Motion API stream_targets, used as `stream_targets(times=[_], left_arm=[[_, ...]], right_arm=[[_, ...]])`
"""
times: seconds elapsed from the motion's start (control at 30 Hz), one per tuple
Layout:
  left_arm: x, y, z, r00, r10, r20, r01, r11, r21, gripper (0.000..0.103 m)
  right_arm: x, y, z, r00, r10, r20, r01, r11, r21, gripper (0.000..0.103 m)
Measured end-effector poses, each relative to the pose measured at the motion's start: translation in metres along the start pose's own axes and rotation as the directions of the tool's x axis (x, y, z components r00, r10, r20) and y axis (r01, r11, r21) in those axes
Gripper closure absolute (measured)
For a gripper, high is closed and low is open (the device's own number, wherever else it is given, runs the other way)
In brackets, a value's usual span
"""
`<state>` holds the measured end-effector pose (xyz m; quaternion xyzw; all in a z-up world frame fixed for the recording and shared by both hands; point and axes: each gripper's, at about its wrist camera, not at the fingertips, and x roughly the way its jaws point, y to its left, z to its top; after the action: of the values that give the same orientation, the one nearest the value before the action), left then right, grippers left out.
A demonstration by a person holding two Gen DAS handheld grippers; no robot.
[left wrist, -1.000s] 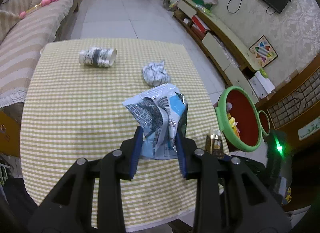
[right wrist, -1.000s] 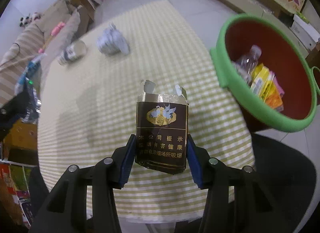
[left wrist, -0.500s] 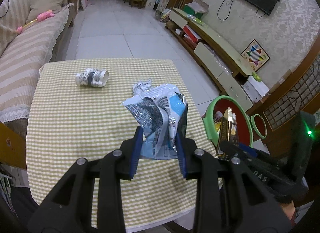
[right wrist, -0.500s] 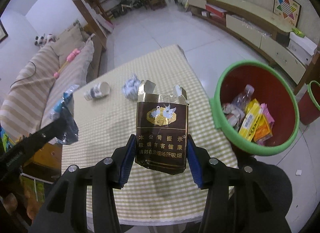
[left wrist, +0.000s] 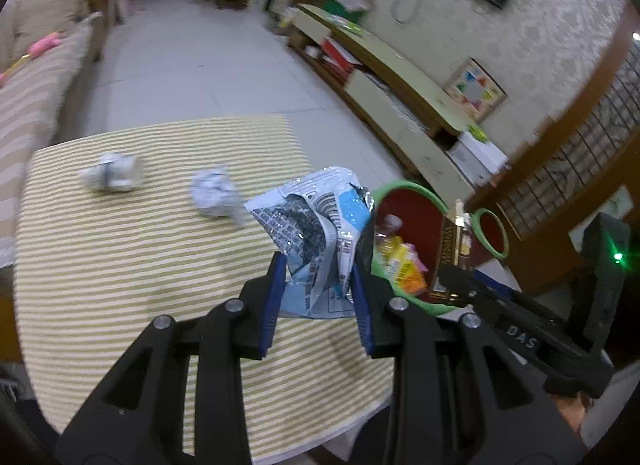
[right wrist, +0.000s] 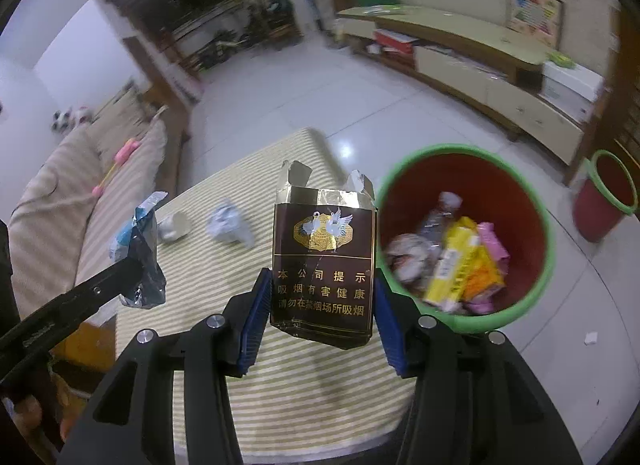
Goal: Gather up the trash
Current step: 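Lift the wrapper and cigarette pack and carry both over the green bin, then open both tools over the green bin to drop the wrapper and pack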
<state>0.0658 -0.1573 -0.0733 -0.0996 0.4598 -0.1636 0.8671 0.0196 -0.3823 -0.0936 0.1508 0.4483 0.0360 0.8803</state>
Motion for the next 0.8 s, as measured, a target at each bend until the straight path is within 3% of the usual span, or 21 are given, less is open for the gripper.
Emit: stream_targets(times=[0.2, 0.37, 0.43, 0.5, 0.53, 0.57, 0.6, 0.8], left_arm=[[0.061, -0.053, 0.023, 0.989, -0.113, -0.093, 0.118, 0.991, 0.055, 0.072], [0.094, -0.089, 0.036, 0.980, -0.152, -0.132, 0.167, 0.980, 0.111, 0.072], [0.103, -0.100, 0.040, 0.978, -0.162, -0.132, 0.179, 0.976, 0.124, 0.063], [0.107, -0.107, 0.045, 0.979, -0.167, -0.116, 0.182, 0.974, 0.133, 0.036], [0.106, -0.108, 0.045, 0.981, -0.165, -0.103, 0.178, 0.974, 0.137, 0.032], [0.105, -0.109, 0.046, 0.982, -0.165, -0.090, 0.177, 0.974, 0.143, 0.029], [0.104, -0.109, 0.047, 0.983, -0.165, -0.083, 0.176, 0.973, 0.148, 0.028], [0.091, -0.073, 0.044, 0.993, -0.109, -0.045, 0.114, 0.986, 0.125, 0.020]], right_arm=[[0.008, -0.060, 0.013, 0.995, -0.096, 0.000, 0.095, 0.993, 0.076, 0.056], [0.018, -0.094, 0.023, 0.990, -0.143, -0.003, 0.142, 0.984, 0.107, 0.056], [0.022, -0.101, 0.025, 0.989, -0.148, 0.005, 0.146, 0.983, 0.113, 0.055], [0.026, -0.106, 0.029, 0.988, -0.154, 0.020, 0.151, 0.981, 0.123, 0.050], [0.028, -0.108, 0.031, 0.987, -0.159, 0.026, 0.154, 0.979, 0.130, 0.044], [0.028, -0.110, 0.032, 0.985, -0.168, 0.036, 0.162, 0.977, 0.139, 0.032], [0.029, -0.111, 0.034, 0.984, -0.173, 0.044, 0.165, 0.975, 0.145, 0.030], [0.033, -0.094, 0.035, 0.989, -0.142, 0.038, 0.135, 0.980, 0.149, 0.030]])
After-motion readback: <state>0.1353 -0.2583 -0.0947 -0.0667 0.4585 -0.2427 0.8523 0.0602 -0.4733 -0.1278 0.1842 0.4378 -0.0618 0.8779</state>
